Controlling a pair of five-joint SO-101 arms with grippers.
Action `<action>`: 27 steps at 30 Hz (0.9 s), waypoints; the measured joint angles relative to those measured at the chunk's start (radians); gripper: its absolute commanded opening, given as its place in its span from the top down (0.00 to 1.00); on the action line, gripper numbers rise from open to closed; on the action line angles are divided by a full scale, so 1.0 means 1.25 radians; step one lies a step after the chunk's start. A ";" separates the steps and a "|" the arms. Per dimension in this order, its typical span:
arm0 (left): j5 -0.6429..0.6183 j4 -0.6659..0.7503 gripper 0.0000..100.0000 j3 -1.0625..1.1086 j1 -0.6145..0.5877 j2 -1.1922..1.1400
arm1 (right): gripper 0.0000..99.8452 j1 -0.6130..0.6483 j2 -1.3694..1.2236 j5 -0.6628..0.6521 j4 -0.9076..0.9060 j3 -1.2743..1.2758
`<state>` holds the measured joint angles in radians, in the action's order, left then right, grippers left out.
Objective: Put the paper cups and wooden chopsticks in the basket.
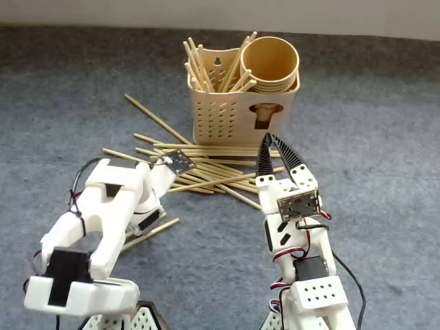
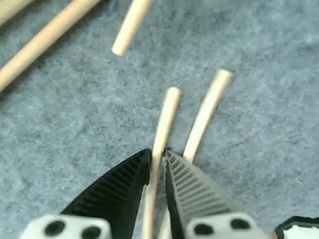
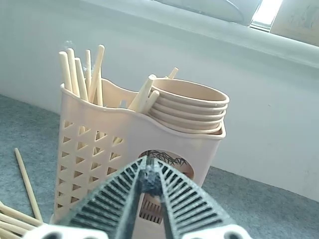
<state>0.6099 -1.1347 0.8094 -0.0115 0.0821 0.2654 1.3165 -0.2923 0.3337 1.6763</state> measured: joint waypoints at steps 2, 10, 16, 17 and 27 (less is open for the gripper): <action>0.001 -0.020 0.99 -0.025 0.000 -0.027 | 0.99 0.000 0.000 0.000 0.000 0.000; 0.002 -0.141 0.99 -0.130 -0.004 0.021 | 0.99 0.000 0.000 0.000 0.000 0.000; 0.000 -0.249 0.99 -0.292 -0.002 0.173 | 0.99 0.000 0.000 0.000 0.000 0.000; -0.009 -0.259 0.99 -0.323 0.002 0.190 | 0.99 0.000 0.000 0.000 0.000 0.000; -0.212 -0.276 0.99 -0.620 0.091 0.221 | 0.99 0.000 0.000 0.000 0.000 0.000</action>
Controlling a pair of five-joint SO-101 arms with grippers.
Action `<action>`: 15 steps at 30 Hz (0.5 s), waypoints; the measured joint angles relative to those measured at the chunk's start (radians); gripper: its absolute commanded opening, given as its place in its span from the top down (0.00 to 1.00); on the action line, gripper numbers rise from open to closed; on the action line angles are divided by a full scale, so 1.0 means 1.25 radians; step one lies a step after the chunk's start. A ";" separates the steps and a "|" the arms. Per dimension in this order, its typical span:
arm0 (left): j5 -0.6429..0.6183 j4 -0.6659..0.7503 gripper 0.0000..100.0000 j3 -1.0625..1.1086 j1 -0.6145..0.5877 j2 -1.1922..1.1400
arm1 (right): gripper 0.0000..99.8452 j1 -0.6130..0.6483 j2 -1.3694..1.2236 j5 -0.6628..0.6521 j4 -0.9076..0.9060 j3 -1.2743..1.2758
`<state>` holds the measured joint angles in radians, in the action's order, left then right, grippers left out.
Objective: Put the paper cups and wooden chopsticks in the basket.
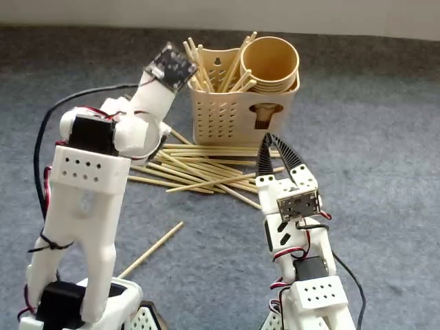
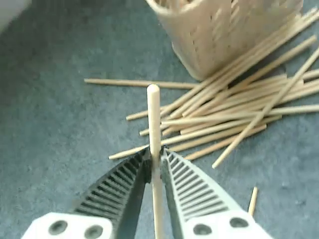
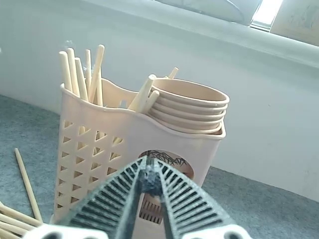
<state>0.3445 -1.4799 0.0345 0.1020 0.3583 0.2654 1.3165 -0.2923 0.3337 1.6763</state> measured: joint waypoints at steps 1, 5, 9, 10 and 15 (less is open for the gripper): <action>-0.021 0.000 0.99 -0.031 0.011 0.000 | 0.99 0.000 0.000 0.000 0.000 0.000; -0.088 0.044 0.99 -0.140 0.053 0.001 | 0.99 0.000 0.000 0.000 0.000 0.000; -0.146 0.149 0.99 -0.184 0.085 0.001 | 0.99 0.000 0.000 0.000 0.000 0.000; -0.158 0.180 0.99 -0.188 0.091 0.001 | 0.99 0.000 0.000 0.000 0.000 0.000; -0.218 0.329 0.99 -0.189 0.104 0.001 | 0.99 0.000 0.000 0.000 0.000 0.000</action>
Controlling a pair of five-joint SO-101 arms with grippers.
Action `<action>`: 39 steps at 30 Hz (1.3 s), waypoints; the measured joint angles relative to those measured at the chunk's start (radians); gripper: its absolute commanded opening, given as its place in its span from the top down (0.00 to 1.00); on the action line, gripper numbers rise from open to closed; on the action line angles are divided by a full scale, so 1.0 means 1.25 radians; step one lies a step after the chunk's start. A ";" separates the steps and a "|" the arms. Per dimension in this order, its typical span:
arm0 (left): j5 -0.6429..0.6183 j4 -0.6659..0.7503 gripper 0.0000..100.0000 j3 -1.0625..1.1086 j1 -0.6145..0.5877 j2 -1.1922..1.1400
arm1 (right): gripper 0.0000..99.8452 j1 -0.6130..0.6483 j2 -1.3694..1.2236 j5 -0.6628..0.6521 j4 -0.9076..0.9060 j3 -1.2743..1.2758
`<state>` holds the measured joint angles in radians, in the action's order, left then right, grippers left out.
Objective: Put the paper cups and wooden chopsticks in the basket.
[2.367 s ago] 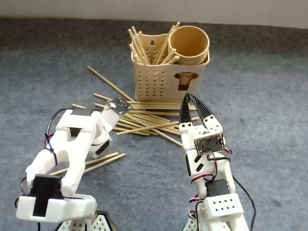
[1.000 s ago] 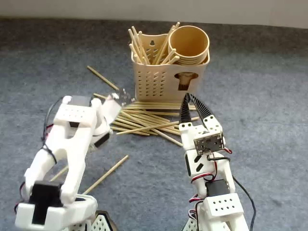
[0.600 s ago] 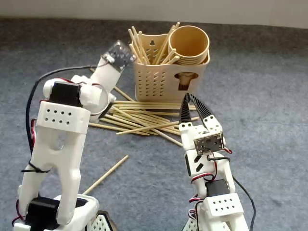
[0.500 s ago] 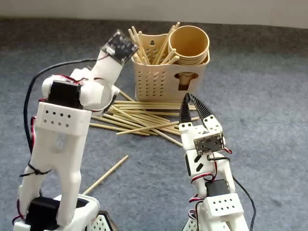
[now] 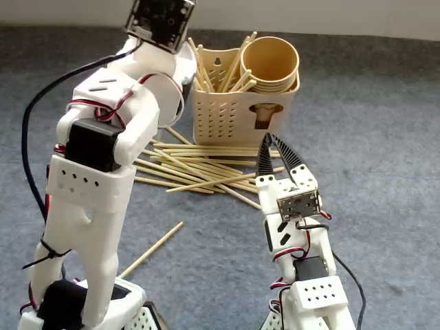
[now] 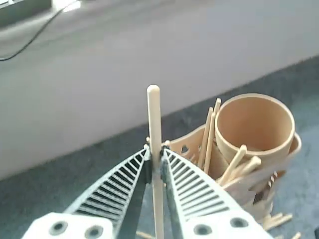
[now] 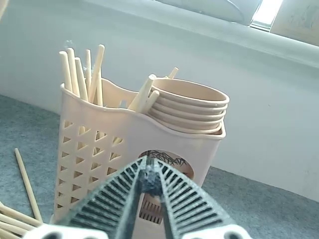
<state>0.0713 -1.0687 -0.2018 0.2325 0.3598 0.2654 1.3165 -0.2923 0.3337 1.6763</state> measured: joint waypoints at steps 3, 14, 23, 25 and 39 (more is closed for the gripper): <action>-0.064 0.087 0.99 0.000 -0.002 0.000 | 0.99 0.000 0.000 0.000 0.000 0.000; -0.226 0.339 0.99 0.000 0.000 -0.032 | 0.99 0.000 0.000 0.000 0.000 0.000; -0.226 0.410 0.96 0.000 0.000 -0.184 | 0.99 0.000 0.000 0.000 0.000 0.000; -0.226 0.399 0.90 0.000 0.000 -0.193 | 0.99 0.000 0.000 0.000 0.000 0.000; -0.187 0.081 0.87 0.006 -0.006 -0.075 | 0.99 0.000 0.000 0.000 0.000 0.000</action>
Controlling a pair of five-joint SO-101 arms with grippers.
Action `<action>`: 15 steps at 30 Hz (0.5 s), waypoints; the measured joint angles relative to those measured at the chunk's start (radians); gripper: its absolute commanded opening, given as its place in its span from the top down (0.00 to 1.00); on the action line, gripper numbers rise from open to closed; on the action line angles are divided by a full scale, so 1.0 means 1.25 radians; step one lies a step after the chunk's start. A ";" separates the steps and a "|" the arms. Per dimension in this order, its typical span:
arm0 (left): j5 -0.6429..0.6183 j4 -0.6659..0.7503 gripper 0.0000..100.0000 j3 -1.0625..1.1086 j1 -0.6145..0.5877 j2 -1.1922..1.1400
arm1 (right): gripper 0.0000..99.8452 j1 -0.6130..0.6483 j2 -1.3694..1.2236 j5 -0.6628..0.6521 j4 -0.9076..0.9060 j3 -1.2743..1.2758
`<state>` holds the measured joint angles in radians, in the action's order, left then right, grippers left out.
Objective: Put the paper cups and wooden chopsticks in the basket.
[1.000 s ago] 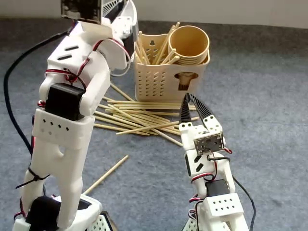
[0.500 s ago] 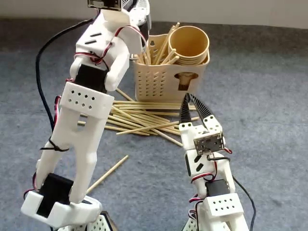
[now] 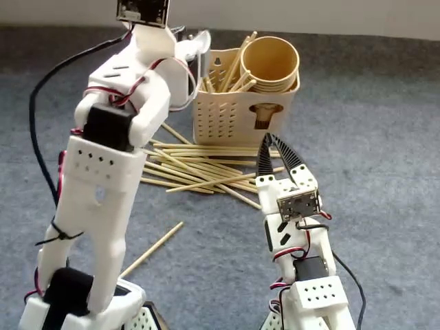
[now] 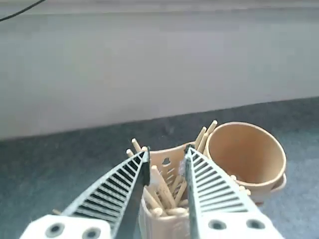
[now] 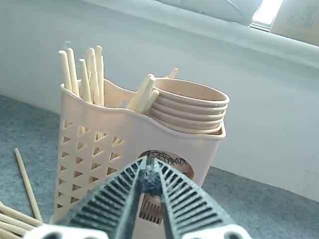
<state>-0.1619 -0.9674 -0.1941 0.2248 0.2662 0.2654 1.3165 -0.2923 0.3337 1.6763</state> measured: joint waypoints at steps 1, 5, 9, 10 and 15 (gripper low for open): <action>0.002 -0.028 0.87 0.000 0.000 0.012 | 0.99 0.000 0.000 0.000 0.000 0.000; 0.002 -0.142 0.87 0.001 -0.052 0.050 | 0.99 0.000 0.000 0.000 0.000 0.000; 0.004 -0.212 0.87 0.071 -0.145 0.092 | 0.99 0.000 0.000 0.000 0.000 0.000; 0.004 -0.214 0.87 0.102 -0.166 0.106 | 0.99 0.000 0.000 0.000 0.000 0.000; 0.004 -0.151 0.87 0.331 -0.244 0.227 | 0.99 0.000 0.000 0.000 0.000 0.000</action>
<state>-0.1573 -1.1561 0.2202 -0.0806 0.5501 0.2654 1.3165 -0.2923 0.3337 1.6763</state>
